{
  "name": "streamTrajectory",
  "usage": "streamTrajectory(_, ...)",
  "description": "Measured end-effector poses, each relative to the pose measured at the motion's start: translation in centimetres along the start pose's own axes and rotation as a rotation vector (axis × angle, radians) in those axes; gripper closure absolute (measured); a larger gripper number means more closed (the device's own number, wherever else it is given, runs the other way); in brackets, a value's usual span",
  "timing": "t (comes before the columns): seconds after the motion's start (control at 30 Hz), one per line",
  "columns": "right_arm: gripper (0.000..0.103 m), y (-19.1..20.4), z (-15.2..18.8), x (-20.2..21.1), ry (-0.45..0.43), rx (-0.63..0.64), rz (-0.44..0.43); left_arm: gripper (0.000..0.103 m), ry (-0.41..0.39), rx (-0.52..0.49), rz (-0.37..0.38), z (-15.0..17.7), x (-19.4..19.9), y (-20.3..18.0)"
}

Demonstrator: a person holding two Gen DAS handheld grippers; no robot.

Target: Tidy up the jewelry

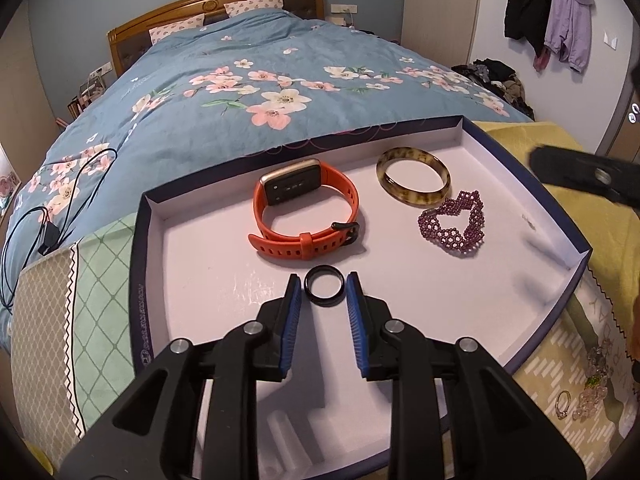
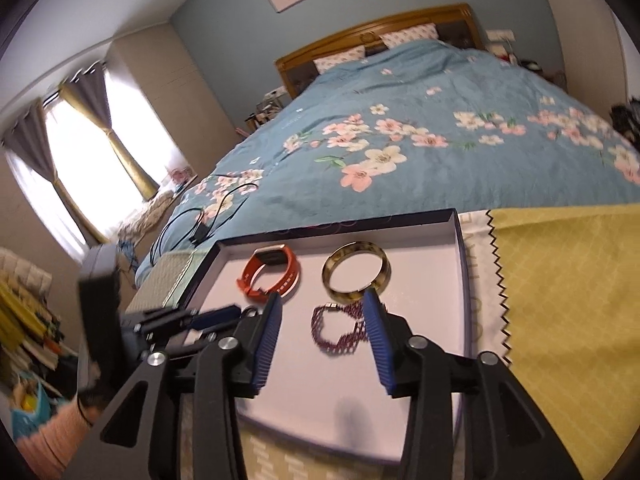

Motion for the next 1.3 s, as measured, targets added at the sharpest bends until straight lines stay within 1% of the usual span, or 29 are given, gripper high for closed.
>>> streamTrajectory(0.03,0.059,0.1,0.3,0.7,-0.004,0.024,0.004,0.073,-0.007,-0.001,-0.006,0.0,0.2,0.0)
streamTrajectory(0.07,0.059,0.1,0.6,1.2,-0.008,0.039,0.009,0.065,-0.019,0.001,-0.01,-0.1,0.6,0.0)
streamTrajectory(0.1,0.058,0.0,0.8,1.8,-0.015,0.052,0.015,0.062,-0.031,0.002,-0.015,-0.1,1.1,0.0)
streamTrajectory(0.17,0.058,-0.2,1.7,2.9,-0.018,0.075,0.02,0.058,-0.063,0.003,-0.029,-0.3,2.3,0.1)
streamTrajectory(0.2,0.058,-0.4,2.2,3.5,-0.017,0.085,0.022,0.057,-0.076,0.01,-0.028,-0.2,2.9,0.1)
streamTrajectory(0.27,0.058,-0.7,3.3,4.4,-0.007,0.106,0.027,0.051,-0.1,0.026,-0.017,-0.1,4.4,0.2)
streamTrajectory(0.3,0.058,-1.0,4.1,4.9,-0.001,0.122,0.04,0.051,-0.117,0.041,0.009,0.1,5.4,0.1)
streamTrajectory(0.4,0.058,-1.4,6.2,5.9,0.029,0.146,0.043,0.051,-0.153,0.069,0.047,0.8,7.7,0.1)
streamTrajectory(0.5,0.058,-2.0,8.6,6.8,0.067,0.167,0.053,0.051,-0.185,0.077,0.08,2.1,10.0,-0.2)
streamTrajectory(0.6,0.06,-2.5,10.5,7.3,0.099,0.186,0.068,0.051,-0.196,0.067,0.097,3.6,11.6,-0.9)
streamTrajectory(0.67,0.065,-2.8,11.7,7.2,0.13,0.181,0.067,0.049,-0.195,0.06,0.11,4.9,12.3,-1.3)
streamTrajectory(0.73,0.068,-3.0,12.5,6.9,0.148,0.173,0.061,0.047,-0.193,0.06,0.113,5.9,12.6,-1.6)
streamTrajectory(0.77,0.073,-3.0,12.9,6.7,0.159,0.172,0.059,0.047,-0.191,0.06,0.108,6.3,12.7,-1.7)
streamTrajectory(0.8,0.076,-3.0,13.2,6.5,0.169,0.172,0.055,0.047,-0.186,0.061,0.107,6.9,12.9,-1.8)
streamTrajectory(0.83,0.079,-3.0,13.3,6.3,0.173,0.169,0.055,0.047,-0.185,0.068,0.111,7.4,13.1,-1.9)
streamTrajectory(0.87,0.084,-2.9,13.6,6.4,0.176,0.166,0.055,0.047,-0.183,0.075,0.115,7.7,13.2,-1.9)
streamTrajectory(0.93,0.093,-2.8,13.9,6.3,0.186,0.171,0.054,0.046,-0.182,0.085,0.116,8.1,13.1,-1.7)
streamTrajectory(1.1,0.095,-2.3,13.4,7.1,0.156,0.171,0.047,0.046,-0.181,0.106,0.123,9.2,13.2,-1.7)
streamTrajectory(1.3,0.095,-0.8,11.6,9.4,0.083,0.19,0.031,0.046,-0.197,0.072,0.132,9.8,13.8,-2.9)
Point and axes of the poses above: each gripper's, at about its wrist camera, not at the fingertips, and x roughly against the way its jaws point, y to its left, z to its underside, the point moved 9 cm from there along -x, roughly the way its jaws point, and after that the axes turned 9 degrees about z, right-handed, at the moved point
